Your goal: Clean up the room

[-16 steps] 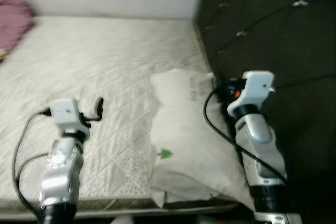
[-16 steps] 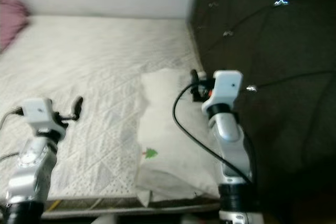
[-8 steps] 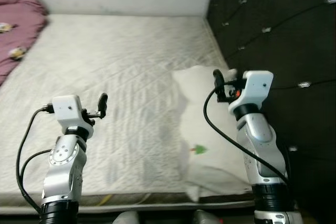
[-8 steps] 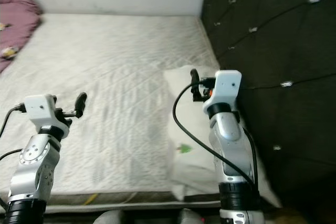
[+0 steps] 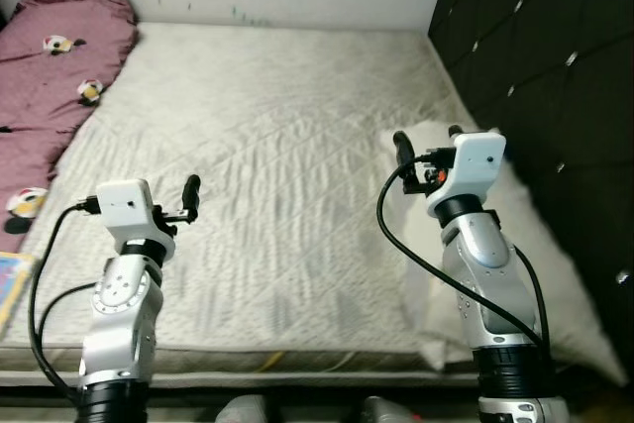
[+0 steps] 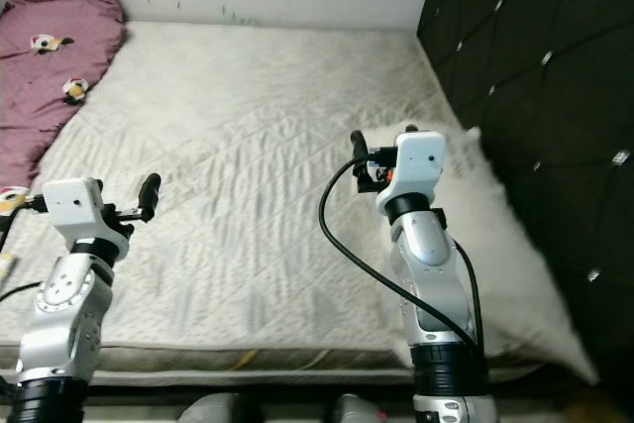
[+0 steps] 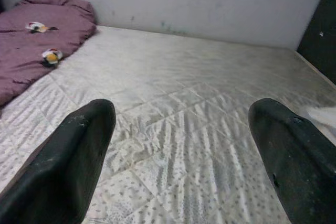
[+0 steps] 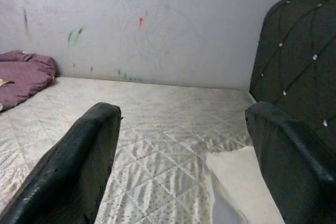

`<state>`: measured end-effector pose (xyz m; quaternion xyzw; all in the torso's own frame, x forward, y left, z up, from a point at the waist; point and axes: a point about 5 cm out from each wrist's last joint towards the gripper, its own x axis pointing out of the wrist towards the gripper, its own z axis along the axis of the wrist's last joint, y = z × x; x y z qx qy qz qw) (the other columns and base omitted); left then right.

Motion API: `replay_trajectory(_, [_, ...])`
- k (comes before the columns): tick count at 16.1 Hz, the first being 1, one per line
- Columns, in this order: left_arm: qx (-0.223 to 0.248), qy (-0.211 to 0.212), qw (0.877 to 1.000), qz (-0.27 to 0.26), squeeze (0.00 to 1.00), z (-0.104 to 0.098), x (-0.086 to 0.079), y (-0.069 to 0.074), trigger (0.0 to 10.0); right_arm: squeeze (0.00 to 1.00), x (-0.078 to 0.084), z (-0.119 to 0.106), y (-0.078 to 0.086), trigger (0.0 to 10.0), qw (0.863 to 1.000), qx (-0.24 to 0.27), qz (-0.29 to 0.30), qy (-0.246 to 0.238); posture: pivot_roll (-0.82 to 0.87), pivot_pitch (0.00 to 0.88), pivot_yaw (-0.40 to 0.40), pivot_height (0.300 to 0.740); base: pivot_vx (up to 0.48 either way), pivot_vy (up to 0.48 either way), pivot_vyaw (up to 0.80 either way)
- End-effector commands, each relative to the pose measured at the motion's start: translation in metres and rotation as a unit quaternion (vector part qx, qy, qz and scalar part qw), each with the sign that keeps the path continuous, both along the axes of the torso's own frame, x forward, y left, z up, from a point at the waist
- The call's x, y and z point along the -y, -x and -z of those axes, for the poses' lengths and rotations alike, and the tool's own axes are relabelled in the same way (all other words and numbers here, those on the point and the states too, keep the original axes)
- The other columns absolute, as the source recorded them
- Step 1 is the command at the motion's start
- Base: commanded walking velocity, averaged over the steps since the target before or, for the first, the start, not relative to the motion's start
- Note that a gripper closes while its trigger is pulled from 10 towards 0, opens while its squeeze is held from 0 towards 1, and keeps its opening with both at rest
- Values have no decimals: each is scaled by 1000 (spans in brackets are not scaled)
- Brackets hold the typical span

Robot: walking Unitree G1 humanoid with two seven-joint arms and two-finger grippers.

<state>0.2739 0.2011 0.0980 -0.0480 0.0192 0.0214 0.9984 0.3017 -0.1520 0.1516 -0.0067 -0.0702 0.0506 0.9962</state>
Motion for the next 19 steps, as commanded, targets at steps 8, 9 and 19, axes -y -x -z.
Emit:
replay_trajectory(8, [-5,10,1000,16,0,0,6,-1,10000,0,5,-2,-1,10000,1000,5,15,-3,36,0,-3,740,0,348,241])
replay_trajectory(9, [-4,12,1000,18,0,-1,7,-2,10000,0,5,-2,-1,10000,1000,5,16,-3,36,0,-3,740,0,480,0])
replay_trajectory(19, [1,16,1000,26,0,-2,7,-1,10000,0,8,1,-3,10000,999,5,32,-2,43,0,-8,740,0,480,0])
